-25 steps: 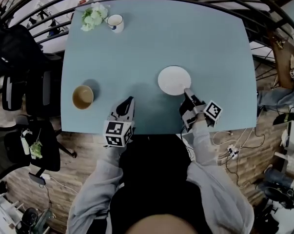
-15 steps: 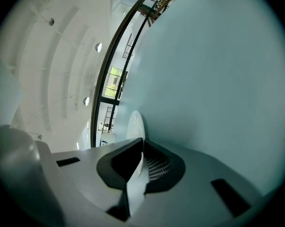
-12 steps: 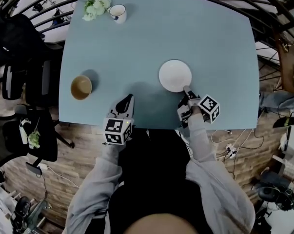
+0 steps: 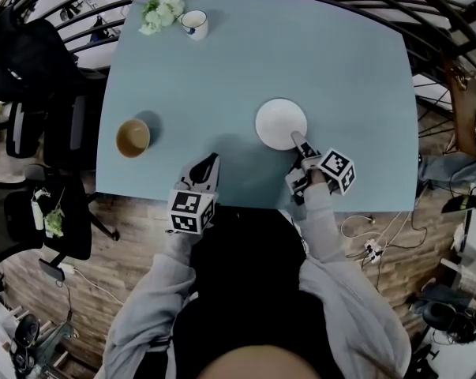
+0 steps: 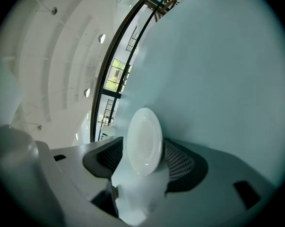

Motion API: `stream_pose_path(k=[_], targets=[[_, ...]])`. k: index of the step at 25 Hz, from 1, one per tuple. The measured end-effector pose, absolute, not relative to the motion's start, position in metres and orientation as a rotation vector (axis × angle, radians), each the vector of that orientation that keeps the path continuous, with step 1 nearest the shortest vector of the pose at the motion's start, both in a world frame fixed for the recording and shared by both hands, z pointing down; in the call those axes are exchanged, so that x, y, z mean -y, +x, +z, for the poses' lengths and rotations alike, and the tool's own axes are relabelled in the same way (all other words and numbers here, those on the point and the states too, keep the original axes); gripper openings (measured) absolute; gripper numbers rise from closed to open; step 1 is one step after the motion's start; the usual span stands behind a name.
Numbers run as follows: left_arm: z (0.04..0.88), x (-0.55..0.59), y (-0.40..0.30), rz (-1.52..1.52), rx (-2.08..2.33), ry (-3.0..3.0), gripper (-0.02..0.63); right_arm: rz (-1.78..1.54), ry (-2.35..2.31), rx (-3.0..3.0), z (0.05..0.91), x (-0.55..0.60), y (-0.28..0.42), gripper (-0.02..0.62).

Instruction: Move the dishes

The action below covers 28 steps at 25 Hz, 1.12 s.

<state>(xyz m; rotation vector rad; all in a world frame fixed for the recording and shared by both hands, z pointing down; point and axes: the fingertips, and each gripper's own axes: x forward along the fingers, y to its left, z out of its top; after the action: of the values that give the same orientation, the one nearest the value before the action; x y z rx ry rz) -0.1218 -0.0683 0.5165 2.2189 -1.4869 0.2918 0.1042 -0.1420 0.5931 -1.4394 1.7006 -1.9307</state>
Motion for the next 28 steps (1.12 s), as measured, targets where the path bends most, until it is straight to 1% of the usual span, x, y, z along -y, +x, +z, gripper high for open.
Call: stream_pose_path(k=[3, 6, 7, 10, 12, 16, 19, 23, 25, 28], targets=[[0.513, 0.07, -0.121, 0.285, 1.493, 2.229, 0.025, -1.902, -1.413, -1.733, 0.585, 0.144, 0.104, 0.352], [0.508, 0.071, -0.121, 0.269, 1.503, 2.237, 0.025, -1.884, -1.36, -1.748, 0.575, 0.142, 0.104, 0.453], [0.506, 0.072, -0.12, 0.26, 1.508, 2.24, 0.026, -1.874, -1.332, -1.763, 0.57, 0.142, 0.104, 0.471], [0.501, 0.076, -0.114, 0.233, 1.519, 2.247, 0.025, -1.805, -1.255, -1.829, 0.55, 0.138, 0.107, 0.479], [0.497, 0.079, -0.107, 0.216, 1.531, 2.255, 0.025, -1.699, -1.198, -1.945, 0.53, 0.135, 0.111, 0.477], [0.489, 0.081, -0.092, 0.199, 1.55, 2.287, 0.026, -1.502, -1.212, -2.233, 0.505, 0.122, 0.117, 0.438], [0.492, 0.076, -0.088, 0.186, 1.586, 2.274, 0.025, -1.49, -1.172, -2.294, 0.503, 0.115, 0.11, 0.416], [0.5, 0.06, -0.101, 0.166, 1.683, 2.189, 0.025, -1.511, -1.163, -2.357, 0.513, 0.119, 0.109, 0.413], [0.503, 0.046, -0.113, 0.15, 1.74, 2.126, 0.026, -1.528, -1.149, -2.386, 0.517, 0.119, 0.106, 0.411], [0.509, 0.026, -0.141, 0.123, 1.835, 2.009, 0.025, -1.551, -1.076, -2.445, 0.518, 0.12, 0.082, 0.41]])
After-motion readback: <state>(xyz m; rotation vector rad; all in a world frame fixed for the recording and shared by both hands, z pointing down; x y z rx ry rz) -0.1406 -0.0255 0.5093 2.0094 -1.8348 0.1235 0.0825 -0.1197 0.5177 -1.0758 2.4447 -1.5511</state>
